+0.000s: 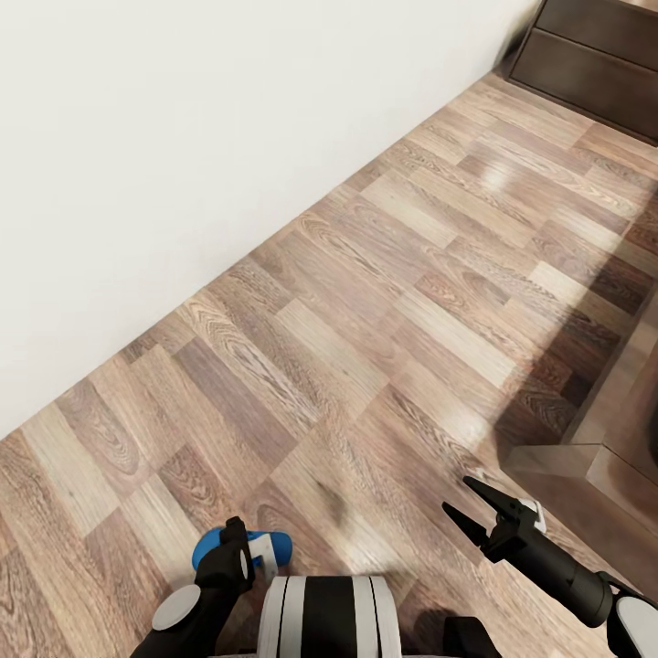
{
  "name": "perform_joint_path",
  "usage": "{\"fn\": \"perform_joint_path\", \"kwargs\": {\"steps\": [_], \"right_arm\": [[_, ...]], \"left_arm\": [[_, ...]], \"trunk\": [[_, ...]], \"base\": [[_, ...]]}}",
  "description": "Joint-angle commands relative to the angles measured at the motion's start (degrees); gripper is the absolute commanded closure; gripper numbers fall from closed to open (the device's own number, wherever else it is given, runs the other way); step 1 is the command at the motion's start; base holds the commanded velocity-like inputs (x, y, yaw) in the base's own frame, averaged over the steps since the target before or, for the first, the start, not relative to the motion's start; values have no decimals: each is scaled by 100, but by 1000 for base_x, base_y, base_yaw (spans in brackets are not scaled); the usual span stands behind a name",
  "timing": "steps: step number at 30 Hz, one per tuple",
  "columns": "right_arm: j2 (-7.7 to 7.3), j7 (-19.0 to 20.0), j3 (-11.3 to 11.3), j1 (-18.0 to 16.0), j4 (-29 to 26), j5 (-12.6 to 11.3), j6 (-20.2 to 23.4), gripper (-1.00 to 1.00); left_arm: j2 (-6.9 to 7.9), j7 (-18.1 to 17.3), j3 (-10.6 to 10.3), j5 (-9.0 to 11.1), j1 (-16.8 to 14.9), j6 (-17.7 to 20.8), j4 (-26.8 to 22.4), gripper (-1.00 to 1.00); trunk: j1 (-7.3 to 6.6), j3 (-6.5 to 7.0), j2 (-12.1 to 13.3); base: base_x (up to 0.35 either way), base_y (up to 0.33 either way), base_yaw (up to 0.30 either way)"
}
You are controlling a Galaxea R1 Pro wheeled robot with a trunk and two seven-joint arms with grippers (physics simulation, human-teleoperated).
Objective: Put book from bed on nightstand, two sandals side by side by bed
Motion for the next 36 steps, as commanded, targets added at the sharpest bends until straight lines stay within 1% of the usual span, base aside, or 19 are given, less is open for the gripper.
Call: {"fn": "perform_joint_path", "kwargs": {"steps": [1, 3, 9, 24, 29, 36], "right_arm": [[3, 40, -6, -3, 2, 35, 23, -100], [2, 40, -6, -3, 2, 35, 23, -100], [2, 40, -5, -3, 2, 35, 23, -100], [4, 40, -6, -3, 2, 35, 23, -100], [2, 41, -6, -3, 2, 35, 24, -100], [2, 40, -6, -3, 2, 35, 23, -100]], "left_arm": [[3, -41, -9, -45, -1, 17, -9, -100], [5, -41, -9, -45, -1, 17, -9, -100], [8, -41, -9, -45, -1, 17, -9, -100], [10, -41, -9, -53, -1, 17, -9, -100], [14, -41, -9, -53, -1, 17, -9, -100], [17, -49, -4, -54, -1, 17, -5, -100]], "trunk": [[-1, -3, -1], [-1, -3, -1], [15, -136, -9], [15, -136, -9], [27, -247, -16], [27, -247, -16]], "base": [[0, 0, 0], [0, 0, 0], [0, 0, 0], [0, 0, 0], [0, 0, 0], [0, 0, 0]]}}
